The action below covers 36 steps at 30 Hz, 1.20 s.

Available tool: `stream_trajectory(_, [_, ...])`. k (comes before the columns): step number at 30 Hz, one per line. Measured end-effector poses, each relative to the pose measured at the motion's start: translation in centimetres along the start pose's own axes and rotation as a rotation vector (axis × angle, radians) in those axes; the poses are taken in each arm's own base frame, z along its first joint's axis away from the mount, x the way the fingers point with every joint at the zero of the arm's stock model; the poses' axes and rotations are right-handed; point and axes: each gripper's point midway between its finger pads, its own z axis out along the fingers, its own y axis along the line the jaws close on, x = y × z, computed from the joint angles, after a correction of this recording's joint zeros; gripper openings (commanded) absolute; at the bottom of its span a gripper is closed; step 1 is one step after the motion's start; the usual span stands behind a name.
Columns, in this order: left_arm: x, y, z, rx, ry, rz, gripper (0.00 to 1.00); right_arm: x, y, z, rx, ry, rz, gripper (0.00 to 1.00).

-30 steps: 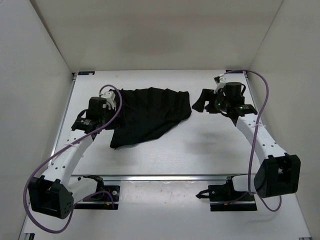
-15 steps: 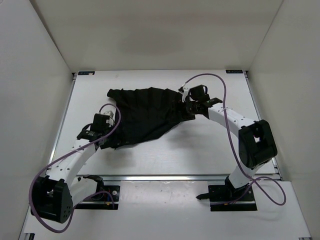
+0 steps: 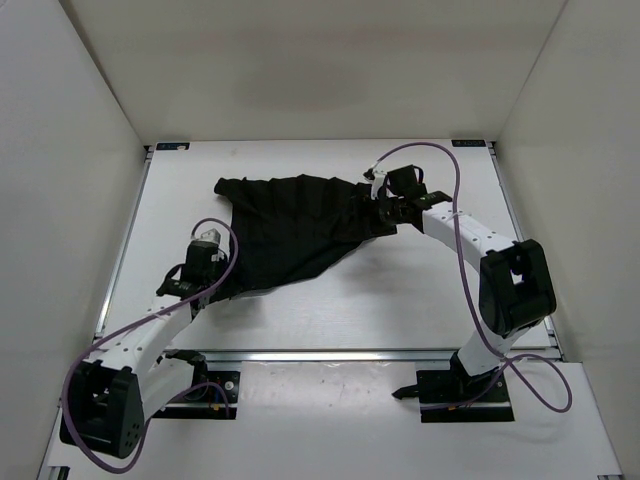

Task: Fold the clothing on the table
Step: Flatten the skirt out

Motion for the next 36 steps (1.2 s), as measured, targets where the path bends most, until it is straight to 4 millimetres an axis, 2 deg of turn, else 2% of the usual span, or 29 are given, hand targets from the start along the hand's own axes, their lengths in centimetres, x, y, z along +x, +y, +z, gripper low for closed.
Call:
stream_trajectory(4, [-1.7, 0.0, 0.6, -0.007, -0.065, -0.005, 0.85, 0.1, -0.2, -0.2, 0.005, 0.004, 0.004, 0.73])
stream_trajectory(5, [-1.9, 0.0, 0.7, -0.01, -0.075, -0.005, 0.81, 0.1, -0.2, -0.3, 0.006, 0.005, 0.005, 0.73])
stream_trajectory(6, [-2.1, 0.1, 0.9, -0.016, -0.082, -0.006, 0.77, 0.2, -0.3, -0.3, 0.006, 0.006, 0.004, 0.73])
stream_trajectory(10, [-2.6, 0.5, 1.7, -0.038, -0.104, -0.012, 0.71, 0.3, -0.5, -0.4, 0.01, 0.011, 0.007, 0.73])
stream_trajectory(13, [-2.7, 0.7, 2.2, -0.054, -0.111, -0.017, 0.58, 0.3, -0.5, -0.4, 0.011, 0.013, 0.008, 0.74])
stream_trajectory(14, [-2.7, 0.8, 2.4, -0.059, -0.111, -0.016, 0.57, 0.3, -0.5, -0.4, 0.014, 0.013, 0.008, 0.74])
stream_trajectory(15, [-2.7, 1.0, 2.7, -0.067, -0.11, -0.013, 0.59, 0.4, -0.6, -0.4, 0.018, 0.013, 0.008, 0.74])
stream_trajectory(16, [-2.5, 1.1, 2.9, -0.078, -0.102, -0.008, 0.67, 0.4, -0.7, -0.5, 0.025, 0.013, 0.006, 0.75])
stream_trajectory(18, [-1.9, 1.4, 3.3, -0.097, -0.078, 0.012, 0.77, 0.8, -1.1, -0.5, 0.045, 0.017, 0.01, 0.75])
stream_trajectory(19, [-1.7, 1.5, 3.5, -0.107, -0.067, 0.023, 0.8, 1.1, -1.3, -0.5, 0.057, 0.024, 0.014, 0.75])
stream_trajectory(21, [-1.8, 1.6, 3.6, -0.129, -0.062, 0.052, 0.79, 2.1, -1.9, -0.3, 0.078, 0.039, 0.03, 0.74])
stream_trajectory(22, [-2.1, 1.6, 3.6, -0.137, -0.066, 0.062, 0.75, 2.9, -2.3, -0.2, 0.086, 0.051, 0.044, 0.74])
stream_trajectory(25, [-2.8, 1.7, 3.7, -0.149, -0.07, 0.08, 0.53, 6.0, -3.3, 0.2, 0.103, 0.111, 0.098, 0.73])
stream_trajectory(26, [-2.9, 1.8, 3.8, -0.155, -0.066, 0.084, 0.42, 6.8, -3.6, 0.2, 0.108, 0.127, 0.118, 0.73])
stream_trajectory(27, [-3.0, 2.0, 4.0, -0.162, -0.059, 0.083, 0.35, 7.3, -3.7, 0.3, 0.111, 0.137, 0.13, 0.72])
stream_trajectory(30, [-2.8, 2.2, 4.6, -0.182, -0.031, 0.094, 0.0, 7.2, -3.7, 0.8, 0.109, 0.129, 0.139, 0.72])
stream_trajectory(36, [-3.2, 1.8, 5.3, -0.195, 0.004, 0.102, 0.0, 5.2, -2.8, 3.2, 0.087, 0.11, 0.134, 0.72])
